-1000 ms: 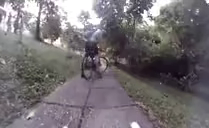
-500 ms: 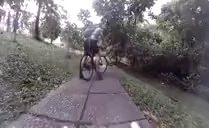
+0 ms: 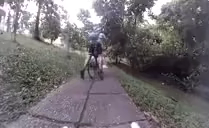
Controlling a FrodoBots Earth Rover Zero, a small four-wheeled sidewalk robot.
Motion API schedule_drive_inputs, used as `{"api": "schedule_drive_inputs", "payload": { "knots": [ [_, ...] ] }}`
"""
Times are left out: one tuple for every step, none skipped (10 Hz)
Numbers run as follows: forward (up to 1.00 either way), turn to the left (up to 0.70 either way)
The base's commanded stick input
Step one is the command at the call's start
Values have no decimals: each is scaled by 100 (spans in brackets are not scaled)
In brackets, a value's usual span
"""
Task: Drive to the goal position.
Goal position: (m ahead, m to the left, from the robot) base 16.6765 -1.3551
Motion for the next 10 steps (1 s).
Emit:
{"api": "schedule_drive_inputs", "payload": {
  "knots": [
    [70,4],
    [70,14],
    [70,6],
    [70,0],
    [70,0],
    [70,0],
    [70,0],
    [70,0],
    [70,0],
    [70,0]
  ]
}}
